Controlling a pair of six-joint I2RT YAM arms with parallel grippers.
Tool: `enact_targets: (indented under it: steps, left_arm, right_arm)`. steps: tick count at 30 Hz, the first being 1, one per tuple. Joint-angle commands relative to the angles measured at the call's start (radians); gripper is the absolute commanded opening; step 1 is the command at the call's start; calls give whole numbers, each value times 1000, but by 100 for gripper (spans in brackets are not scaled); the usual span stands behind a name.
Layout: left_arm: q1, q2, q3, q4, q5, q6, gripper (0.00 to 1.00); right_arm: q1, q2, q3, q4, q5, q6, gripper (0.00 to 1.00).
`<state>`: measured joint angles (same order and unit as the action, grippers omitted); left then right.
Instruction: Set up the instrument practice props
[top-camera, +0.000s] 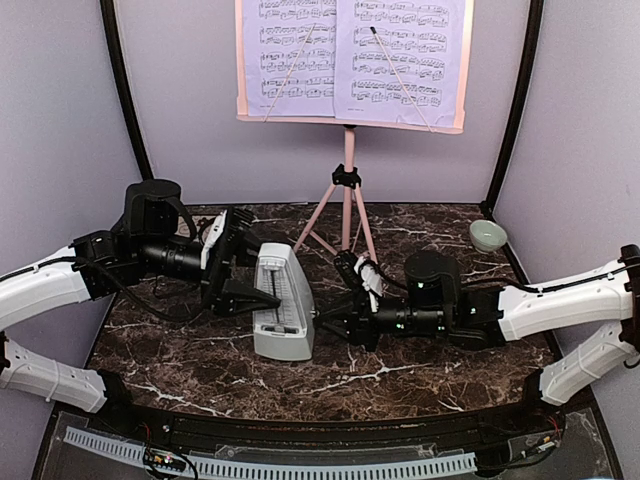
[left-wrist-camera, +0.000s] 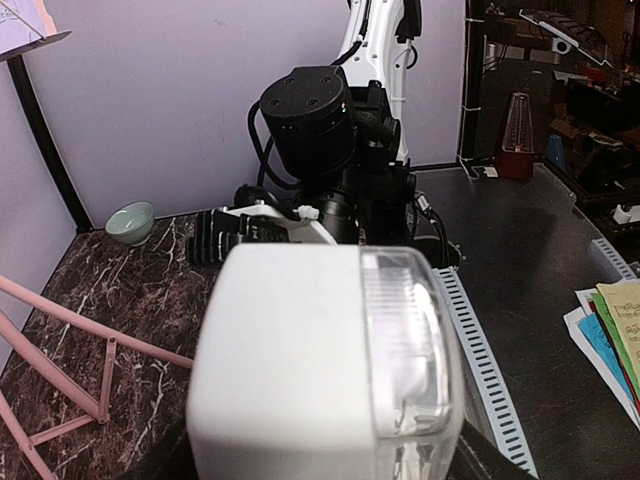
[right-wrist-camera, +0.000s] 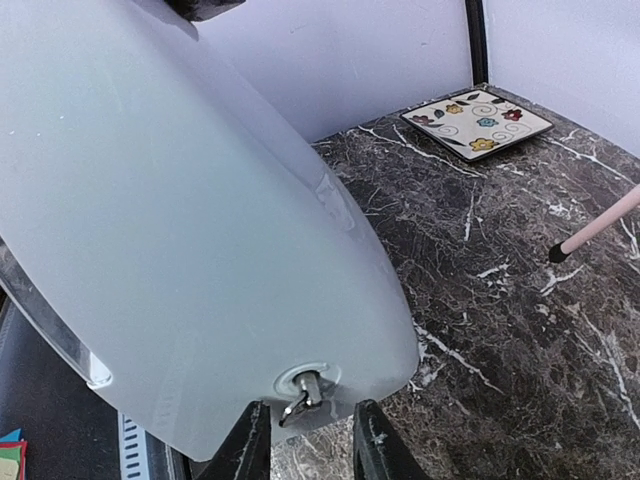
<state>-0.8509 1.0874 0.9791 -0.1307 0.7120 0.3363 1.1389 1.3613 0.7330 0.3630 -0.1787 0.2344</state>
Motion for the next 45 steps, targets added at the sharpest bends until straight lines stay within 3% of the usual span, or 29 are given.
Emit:
enact_targets:
  steps: [1, 6, 10, 18, 27, 34, 36, 38, 45]
  left_arm:
    - [1, -37, 55, 72, 58, 1, 5]
    - [0, -37, 56, 73, 58, 4, 5]
    - [0, -37, 60, 67, 62, 11, 5]
    - [0, -32, 65, 74, 70, 9, 5]
    - [1, -36, 64, 62, 57, 29, 5]
    - [1, -38, 63, 64, 37, 54, 5]
    - [0, -37, 64, 72, 39, 48, 5]
    - [0, -35, 67, 77, 41, 44, 5]
    - [1, -31, 86, 77, 49, 35, 5]
  right_arm:
    - [-3, -27, 21, 25, 21, -28, 26]
    - [-2, -27, 17, 23, 26, -41, 10]
    - [-4, -39, 9, 24, 30, -47, 5]
    - [-2, -21, 48, -12, -10, -89, 19]
    - [-1, -3, 66, -27, -48, -85, 0]
    - [-7, 14, 63, -50, -70, -22, 0]
    - [-8, 16, 60, -51, -62, -17, 13]
    - [-10, 16, 55, -44, -57, -17, 16]
    - [-14, 14, 53, -16, -74, -17, 1]
